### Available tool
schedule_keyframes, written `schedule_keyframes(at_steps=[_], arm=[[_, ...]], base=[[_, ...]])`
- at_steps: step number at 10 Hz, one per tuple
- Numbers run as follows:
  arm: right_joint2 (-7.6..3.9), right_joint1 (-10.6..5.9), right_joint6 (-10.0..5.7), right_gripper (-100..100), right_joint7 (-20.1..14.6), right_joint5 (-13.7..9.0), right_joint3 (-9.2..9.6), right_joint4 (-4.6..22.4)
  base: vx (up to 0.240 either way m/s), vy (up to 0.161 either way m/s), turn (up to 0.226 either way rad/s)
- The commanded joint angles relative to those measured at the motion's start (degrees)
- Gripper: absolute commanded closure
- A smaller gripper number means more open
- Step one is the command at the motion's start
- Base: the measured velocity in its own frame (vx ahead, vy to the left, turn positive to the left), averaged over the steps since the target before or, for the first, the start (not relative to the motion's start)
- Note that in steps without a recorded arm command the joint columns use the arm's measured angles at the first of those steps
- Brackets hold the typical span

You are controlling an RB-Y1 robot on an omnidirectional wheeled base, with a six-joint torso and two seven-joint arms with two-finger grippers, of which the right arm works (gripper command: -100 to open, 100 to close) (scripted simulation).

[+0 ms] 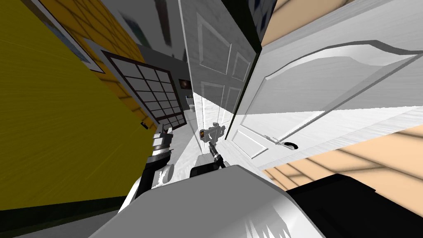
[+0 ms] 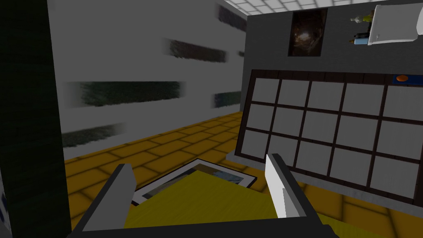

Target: Push the door open

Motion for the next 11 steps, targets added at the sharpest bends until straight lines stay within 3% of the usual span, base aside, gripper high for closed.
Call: schedule_keyframes(at_steps=[1, 6, 11], arm=[[0.0, 0.0, 0.0, -100, 0.0, 0.0, 0.0, 0.0], [-0.54, -1.61, -0.13, -100, 0.73, -0.65, -0.81, 2.0], [1.28, -3.08, -0.14, -100, 1.45, -1.3, -1.59, 3.75]], base=[[0.089, -0.004, 0.003], [0.178, 0.074, 0.027], [0.186, 0.09, 0.028]])
